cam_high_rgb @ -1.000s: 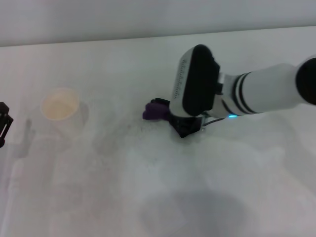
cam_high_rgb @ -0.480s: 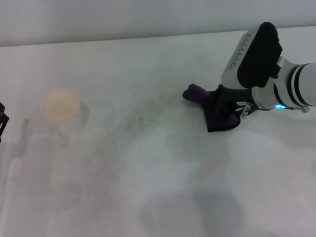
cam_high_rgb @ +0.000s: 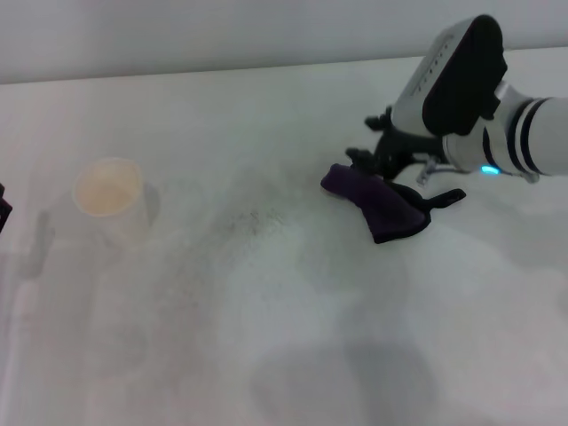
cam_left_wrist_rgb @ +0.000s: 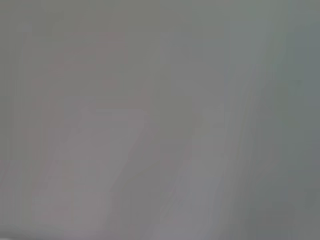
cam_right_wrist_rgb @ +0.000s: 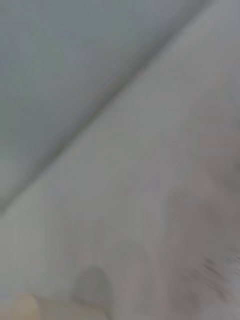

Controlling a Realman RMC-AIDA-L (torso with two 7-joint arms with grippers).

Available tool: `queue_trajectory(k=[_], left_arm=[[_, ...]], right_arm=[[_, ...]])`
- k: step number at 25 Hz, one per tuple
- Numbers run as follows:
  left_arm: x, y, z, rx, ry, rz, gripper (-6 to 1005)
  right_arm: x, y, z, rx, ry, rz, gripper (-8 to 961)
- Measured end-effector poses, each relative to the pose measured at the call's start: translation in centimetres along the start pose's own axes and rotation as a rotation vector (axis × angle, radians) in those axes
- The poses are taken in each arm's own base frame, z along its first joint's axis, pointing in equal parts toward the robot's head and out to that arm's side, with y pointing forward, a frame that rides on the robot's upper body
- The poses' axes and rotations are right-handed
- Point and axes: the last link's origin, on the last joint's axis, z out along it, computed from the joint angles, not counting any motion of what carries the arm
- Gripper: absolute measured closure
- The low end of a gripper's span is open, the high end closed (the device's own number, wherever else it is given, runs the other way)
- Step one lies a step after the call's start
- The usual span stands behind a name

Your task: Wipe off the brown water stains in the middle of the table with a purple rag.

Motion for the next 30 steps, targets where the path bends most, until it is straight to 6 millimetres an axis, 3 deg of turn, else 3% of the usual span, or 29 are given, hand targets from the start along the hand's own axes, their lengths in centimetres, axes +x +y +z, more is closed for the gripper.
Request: queue_trajectory(k=[7,15,24,27,30], left_arm=[[0.0,-0.3,-0.2,0.015,0.0,-0.004,112],[0.1,-0.2,0.1,0.009,0.005,-0.002,112],[0.4,-0.3,0.6,0.003,0.011,0.01,112],[0.4,-0.3,0.6,0.005,0.011,0.012,111],[0.4,-0.4,0.6,0.007,0.012,0.011,111]], right_arm=[[-1.7,-2.6,-0.5,0.159,-0.213,0.213,316],[0.2,-6.2,-1.6,0.205,-0.326,0.568,245],[4.9,-8.1,-3.4,-0.041,-0.601,0.886,246],[7.4,-8.1,-4.1,0.046,-0.698,0.918,247],[10.0,-7.3,-4.2,0.212,-0.707,0.814,248]])
